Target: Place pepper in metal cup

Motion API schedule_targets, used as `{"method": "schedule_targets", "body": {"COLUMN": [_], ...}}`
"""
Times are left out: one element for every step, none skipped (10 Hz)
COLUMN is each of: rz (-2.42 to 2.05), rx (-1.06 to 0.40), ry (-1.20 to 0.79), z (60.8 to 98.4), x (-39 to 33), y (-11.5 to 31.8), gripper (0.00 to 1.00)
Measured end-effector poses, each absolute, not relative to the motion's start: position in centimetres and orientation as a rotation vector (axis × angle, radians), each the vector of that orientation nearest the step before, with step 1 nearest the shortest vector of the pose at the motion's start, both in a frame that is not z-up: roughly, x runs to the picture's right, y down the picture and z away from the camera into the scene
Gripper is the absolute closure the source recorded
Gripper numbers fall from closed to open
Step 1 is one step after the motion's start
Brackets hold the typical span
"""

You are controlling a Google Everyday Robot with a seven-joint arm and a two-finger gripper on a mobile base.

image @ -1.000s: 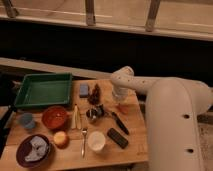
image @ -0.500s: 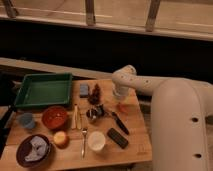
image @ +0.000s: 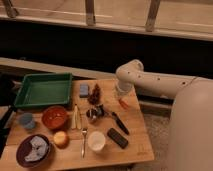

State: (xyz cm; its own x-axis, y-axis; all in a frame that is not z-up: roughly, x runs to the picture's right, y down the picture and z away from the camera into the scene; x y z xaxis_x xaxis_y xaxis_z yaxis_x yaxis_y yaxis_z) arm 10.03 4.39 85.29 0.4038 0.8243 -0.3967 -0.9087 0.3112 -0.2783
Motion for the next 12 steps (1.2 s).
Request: {"method": "schedule_targets", "body": {"rz": [1.124, 1.096, 1.067, 1.045, 1.015, 0.988, 0.974, 0.964, 0.950, 0.945, 0.936, 0.926], "rx": [-0.499, -0.503, -0.505, -0.513, -0.527, -0.544, -0.555, -0.568, -0.588, -0.596, -0.610, -0.620], "ry": [0.172, 0.151, 0.128, 0.103, 0.067, 0.024, -0.006, -0.036, -0.082, -0.102, -0.139, -0.164], "z": [84.2, 83.3, 82.3, 81.2, 79.8, 78.6, 77.7, 77.0, 76.3, 76.0, 75.4, 75.0], "x": [8.9, 7.8, 7.0, 6.1, 4.6, 3.1, 2.4, 1.7, 0.5, -0.1, -1.2, -2.1], "y": [4.3, 4.4, 4.4, 4.5, 4.5, 4.5, 4.5, 4.5, 4.4, 4.3, 4.2, 4.3], "gripper": [1.00, 1.00, 1.00, 1.00, 1.00, 1.00, 1.00, 1.00, 1.00, 1.00, 1.00, 1.00]}}
